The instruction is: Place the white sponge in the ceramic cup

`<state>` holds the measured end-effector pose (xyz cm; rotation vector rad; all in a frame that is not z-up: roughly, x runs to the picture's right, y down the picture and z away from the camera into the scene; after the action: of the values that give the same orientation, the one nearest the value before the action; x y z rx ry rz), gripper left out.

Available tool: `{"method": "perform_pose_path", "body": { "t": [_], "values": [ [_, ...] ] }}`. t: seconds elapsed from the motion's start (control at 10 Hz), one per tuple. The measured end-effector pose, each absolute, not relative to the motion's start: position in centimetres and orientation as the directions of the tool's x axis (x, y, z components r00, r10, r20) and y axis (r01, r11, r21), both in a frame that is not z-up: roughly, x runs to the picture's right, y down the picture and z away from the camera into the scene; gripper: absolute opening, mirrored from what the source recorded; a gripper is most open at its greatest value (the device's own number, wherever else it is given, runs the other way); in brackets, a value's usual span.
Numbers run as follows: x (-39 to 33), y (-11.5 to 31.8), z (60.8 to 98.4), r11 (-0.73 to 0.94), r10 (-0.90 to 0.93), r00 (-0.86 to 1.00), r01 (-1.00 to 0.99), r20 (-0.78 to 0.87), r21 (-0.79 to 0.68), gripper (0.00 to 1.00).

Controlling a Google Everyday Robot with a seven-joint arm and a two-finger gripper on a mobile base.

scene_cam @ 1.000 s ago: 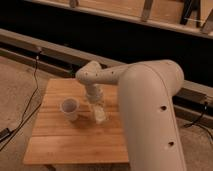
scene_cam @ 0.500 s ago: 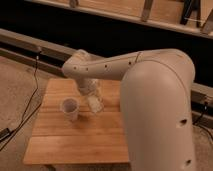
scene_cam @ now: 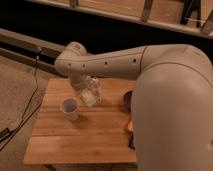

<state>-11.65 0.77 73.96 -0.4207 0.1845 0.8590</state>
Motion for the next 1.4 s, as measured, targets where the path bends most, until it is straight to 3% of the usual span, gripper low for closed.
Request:
{"method": "perform_pose_path", "body": {
  "t": [0.7, 1.4],
  "values": [
    [-17.4, -0.6, 73.1, 0.63, 0.661, 0.747, -0.602, -0.068, -0.491, 0.0],
    [-21.1, 0.5, 75.0, 0.631, 0.641, 0.765, -0.472, 0.071, -0.616, 0.0]
  ]
}}
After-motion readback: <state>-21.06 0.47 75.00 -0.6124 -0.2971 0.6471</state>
